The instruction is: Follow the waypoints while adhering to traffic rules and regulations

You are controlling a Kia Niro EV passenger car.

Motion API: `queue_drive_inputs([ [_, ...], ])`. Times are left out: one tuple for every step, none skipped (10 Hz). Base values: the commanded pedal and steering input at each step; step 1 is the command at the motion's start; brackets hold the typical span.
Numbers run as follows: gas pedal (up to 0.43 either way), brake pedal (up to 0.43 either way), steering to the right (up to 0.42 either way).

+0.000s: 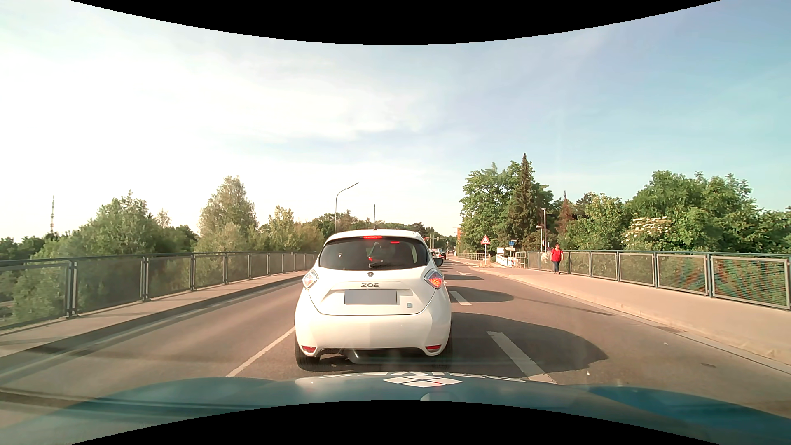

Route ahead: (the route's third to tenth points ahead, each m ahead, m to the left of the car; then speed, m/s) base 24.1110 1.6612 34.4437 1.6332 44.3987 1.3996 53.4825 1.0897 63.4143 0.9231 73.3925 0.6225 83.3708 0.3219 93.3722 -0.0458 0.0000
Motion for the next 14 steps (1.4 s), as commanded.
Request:
queue_drive_inputs([
  [0.0, 0.25, 0.0],
  [0.0, 0.25, -0.001],
  [0.0, 0.25, -0.001],
  [0.0, 0.25, -0.001],
  [0.0, 0.25, 0.0],
  [0.0, 0.25, 0.0],
  [0.0, 0.25, 0.0],
  [0.0, 0.256, 0.0],
  [0.0, 0.25, 0.0],
  [0.0, 0.25, 0.0],
  [0.0, 0.25, 0.0],
  [0.0, 0.25, -0.001],
  [0.0, 0.25, 0.0],
  [0.0, 0.256, 0.0],
])
